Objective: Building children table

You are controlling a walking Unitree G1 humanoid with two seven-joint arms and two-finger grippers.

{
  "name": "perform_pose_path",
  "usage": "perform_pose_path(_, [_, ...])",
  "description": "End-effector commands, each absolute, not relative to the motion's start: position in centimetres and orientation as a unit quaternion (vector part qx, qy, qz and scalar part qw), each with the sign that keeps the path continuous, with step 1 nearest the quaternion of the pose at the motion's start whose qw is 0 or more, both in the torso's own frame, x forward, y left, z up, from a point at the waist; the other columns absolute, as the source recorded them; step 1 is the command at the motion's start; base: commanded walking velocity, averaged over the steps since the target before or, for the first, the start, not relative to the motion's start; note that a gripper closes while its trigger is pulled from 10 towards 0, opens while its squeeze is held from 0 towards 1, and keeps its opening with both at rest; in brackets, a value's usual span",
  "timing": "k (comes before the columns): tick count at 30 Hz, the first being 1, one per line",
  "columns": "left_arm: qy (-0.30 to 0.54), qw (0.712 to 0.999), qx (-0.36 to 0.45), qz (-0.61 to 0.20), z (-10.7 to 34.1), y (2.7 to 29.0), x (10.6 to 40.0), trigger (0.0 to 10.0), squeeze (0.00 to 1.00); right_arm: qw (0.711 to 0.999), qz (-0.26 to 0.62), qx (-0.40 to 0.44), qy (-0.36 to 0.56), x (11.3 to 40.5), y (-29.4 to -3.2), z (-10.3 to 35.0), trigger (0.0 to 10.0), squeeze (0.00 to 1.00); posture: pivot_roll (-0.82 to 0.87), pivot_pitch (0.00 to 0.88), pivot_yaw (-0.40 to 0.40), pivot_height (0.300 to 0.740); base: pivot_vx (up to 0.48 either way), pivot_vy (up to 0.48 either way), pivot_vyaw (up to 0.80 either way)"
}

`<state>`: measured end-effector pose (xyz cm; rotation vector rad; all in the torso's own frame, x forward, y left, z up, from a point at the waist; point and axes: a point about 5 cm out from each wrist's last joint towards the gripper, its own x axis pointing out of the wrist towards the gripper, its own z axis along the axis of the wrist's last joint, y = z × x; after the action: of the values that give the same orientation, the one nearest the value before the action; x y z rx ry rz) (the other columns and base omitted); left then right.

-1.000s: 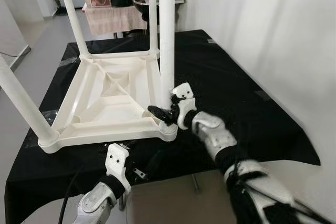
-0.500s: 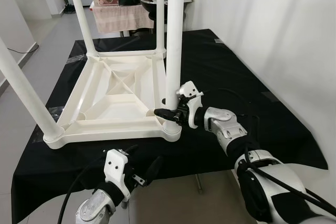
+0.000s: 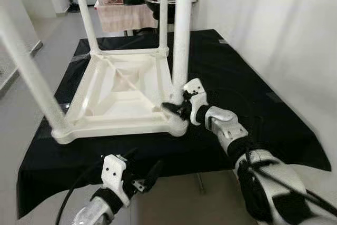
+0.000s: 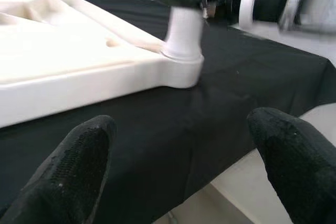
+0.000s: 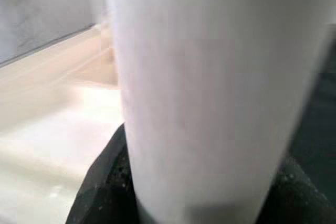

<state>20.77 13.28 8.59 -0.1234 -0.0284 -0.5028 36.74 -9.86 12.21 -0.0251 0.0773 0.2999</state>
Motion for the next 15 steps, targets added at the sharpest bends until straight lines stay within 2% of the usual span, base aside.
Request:
perform_pose_path(1, [-0.011,0.967,-0.059,-0.246,8.8,13.6,20.8,10.0,0.00,0.986,0.093,0.014,0.141,33.6,-9.2,7.3,0.0,0.00,0.08,0.000,-0.016,0.740,0.000,0.000,0.00])
perform_pose_path(2, [-0.009,0.967,-0.058,-0.247,8.8,13.6,20.8,10.0,0.00,0.985,0.098,0.028,0.138,32.7,-8.0,7.2,0.0,0.00,0.08,0.000,-0.011,0.740,0.000,0.000,0.00])
perform_pose_path(4, [-0.008,0.967,-0.059,-0.249,8.8,13.6,20.8,10.0,0.00,0.986,0.102,0.030,0.130,32.7,-7.1,7.5,0.0,0.00,0.08,0.000,-0.011,0.740,0.000,0.000,0.00])
perform_pose_path(8, [-0.006,0.966,-0.066,-0.250,8.8,13.7,21.1,10.0,0.00,0.986,0.132,0.019,0.100,34.6,-5.1,9.5,0.0,0.00,0.09,0.000,-0.021,0.740,0.000,0.000,0.00])
perform_pose_path(9, [-0.007,0.967,-0.064,-0.248,8.7,13.7,21.2,10.0,0.00,0.985,0.144,0.023,0.092,35.6,-4.3,10.6,9.7,0.00,0.09,0.000,-0.021,0.740,0.000,0.000,0.00])
perform_pose_path(10, [-0.008,0.967,-0.062,-0.247,8.8,13.7,21.3,10.0,0.00,0.985,0.145,0.025,0.088,36.1,-3.8,11.3,9.7,0.00,0.09,0.000,-0.020,0.740,0.000,0.000,0.00])
perform_pose_path(11, [-0.009,0.968,-0.059,-0.242,8.8,13.7,21.5,10.0,0.00,0.980,0.184,0.021,0.074,36.7,-2.4,12.8,10.0,0.00,0.09,0.000,-0.022,0.740,0.000,0.000,0.00])
perform_pose_path(13, [-0.009,0.969,-0.058,-0.241,8.8,13.7,21.5,10.0,0.00,0.978,0.193,0.019,0.071,36.7,-2.2,13.0,10.0,0.00,0.09,0.000,-0.022,0.740,0.000,0.000,0.00])
perform_pose_path(14, [-0.009,0.969,-0.058,-0.241,8.8,13.7,21.6,10.0,0.00,0.962,0.265,0.042,0.056,36.5,-1.2,14.2,10.0,1.00,0.10,0.000,-0.027,0.740,0.000,0.000,0.00])
perform_pose_path(15, [-0.009,0.969,-0.058,-0.241,8.8,13.7,21.6,10.0,0.00,0.962,0.265,0.042,0.056,36.5,-1.2,14.2,10.0,1.00,0.10,0.000,-0.027,0.740,0.000,0.000,0.00])
